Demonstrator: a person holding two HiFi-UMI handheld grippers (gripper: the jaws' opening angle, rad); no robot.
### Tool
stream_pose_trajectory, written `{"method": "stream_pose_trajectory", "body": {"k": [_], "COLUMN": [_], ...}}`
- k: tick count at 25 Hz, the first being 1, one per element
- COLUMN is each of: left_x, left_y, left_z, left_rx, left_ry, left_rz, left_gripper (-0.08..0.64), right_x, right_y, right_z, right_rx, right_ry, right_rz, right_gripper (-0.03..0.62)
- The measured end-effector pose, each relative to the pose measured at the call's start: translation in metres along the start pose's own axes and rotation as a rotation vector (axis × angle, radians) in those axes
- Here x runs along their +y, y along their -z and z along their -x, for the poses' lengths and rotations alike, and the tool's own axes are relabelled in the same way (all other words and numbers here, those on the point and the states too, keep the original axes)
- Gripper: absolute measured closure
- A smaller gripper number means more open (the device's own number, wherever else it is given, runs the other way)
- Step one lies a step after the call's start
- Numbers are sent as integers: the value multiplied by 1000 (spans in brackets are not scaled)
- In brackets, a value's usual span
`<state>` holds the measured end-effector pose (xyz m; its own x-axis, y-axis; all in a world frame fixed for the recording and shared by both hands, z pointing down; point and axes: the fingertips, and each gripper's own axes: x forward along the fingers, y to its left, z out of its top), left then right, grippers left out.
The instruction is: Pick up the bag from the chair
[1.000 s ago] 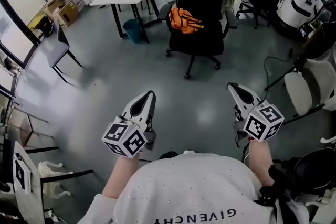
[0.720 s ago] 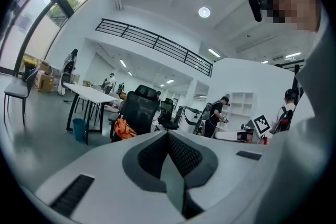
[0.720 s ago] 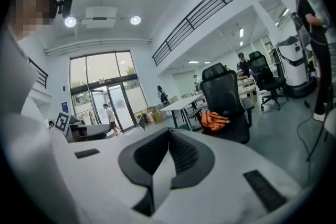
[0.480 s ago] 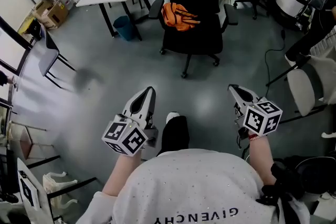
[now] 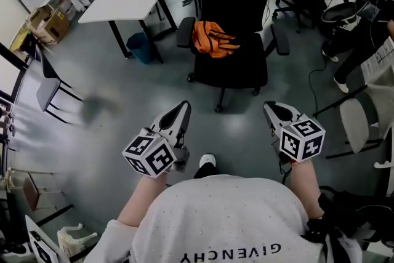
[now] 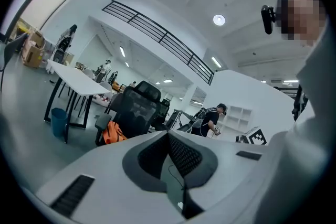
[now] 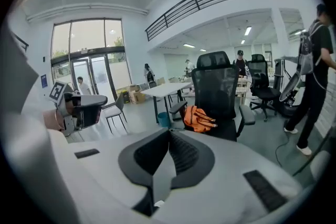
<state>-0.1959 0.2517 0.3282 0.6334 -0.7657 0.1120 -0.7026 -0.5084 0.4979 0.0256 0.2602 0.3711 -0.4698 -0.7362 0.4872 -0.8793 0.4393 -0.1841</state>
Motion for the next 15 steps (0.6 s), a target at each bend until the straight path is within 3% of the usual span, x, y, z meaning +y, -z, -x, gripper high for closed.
{"method": "stream_pose_trajectory", "body": {"k": [8, 15], "left_x": [61, 87], "left_y": [-42, -42], "left_z": [-49, -85], "left_rx": [5, 26], "left_ry": [35, 30], "left_rz": [19, 65], "left_gripper": [546, 547], "right_x": [-19, -37], "right_y": [-50, -59], "right_z": [-63, -93], "right_rx": [-55, -54], "right_ry": [80, 90], "right_rz": [-61, -90], "right_gripper": [588, 588]}}
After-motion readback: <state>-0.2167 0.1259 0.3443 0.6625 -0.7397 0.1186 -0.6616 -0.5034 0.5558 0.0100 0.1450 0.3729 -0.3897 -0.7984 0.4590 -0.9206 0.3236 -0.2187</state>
